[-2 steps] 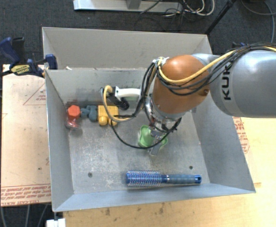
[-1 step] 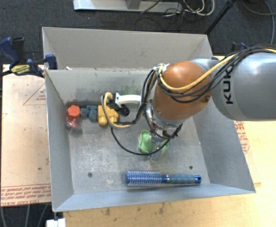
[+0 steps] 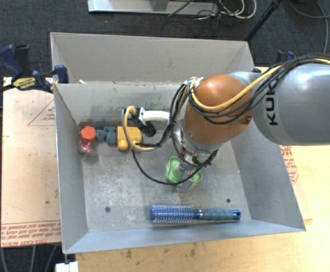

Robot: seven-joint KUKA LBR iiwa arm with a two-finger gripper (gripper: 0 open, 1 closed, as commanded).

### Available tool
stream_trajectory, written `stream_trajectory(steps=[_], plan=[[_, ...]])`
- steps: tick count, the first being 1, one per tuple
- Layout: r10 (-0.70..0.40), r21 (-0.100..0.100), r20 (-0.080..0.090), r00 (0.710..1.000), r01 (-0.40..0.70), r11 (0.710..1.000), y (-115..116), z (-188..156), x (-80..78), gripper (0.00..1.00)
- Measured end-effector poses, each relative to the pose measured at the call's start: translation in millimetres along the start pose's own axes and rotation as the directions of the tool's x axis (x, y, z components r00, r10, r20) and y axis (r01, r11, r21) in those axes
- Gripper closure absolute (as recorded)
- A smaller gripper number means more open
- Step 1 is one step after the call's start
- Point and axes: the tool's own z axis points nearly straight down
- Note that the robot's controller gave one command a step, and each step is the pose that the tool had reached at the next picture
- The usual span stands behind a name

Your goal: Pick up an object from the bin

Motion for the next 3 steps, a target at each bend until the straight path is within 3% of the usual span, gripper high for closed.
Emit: stream_trajectory(steps=[1,2,3], plan=[[0.122,-0.003,0.002,0.993,-0.122,0.993,0,-2,-1.6,0.0],[0.121,-0.002,0.0,0.993,-0.121,0.993,-2,-5,-1.2,1.0],[0.023,-0.001,-0.002,1.0,-0.023,1.0,0,-132,-15.7,1.0]])
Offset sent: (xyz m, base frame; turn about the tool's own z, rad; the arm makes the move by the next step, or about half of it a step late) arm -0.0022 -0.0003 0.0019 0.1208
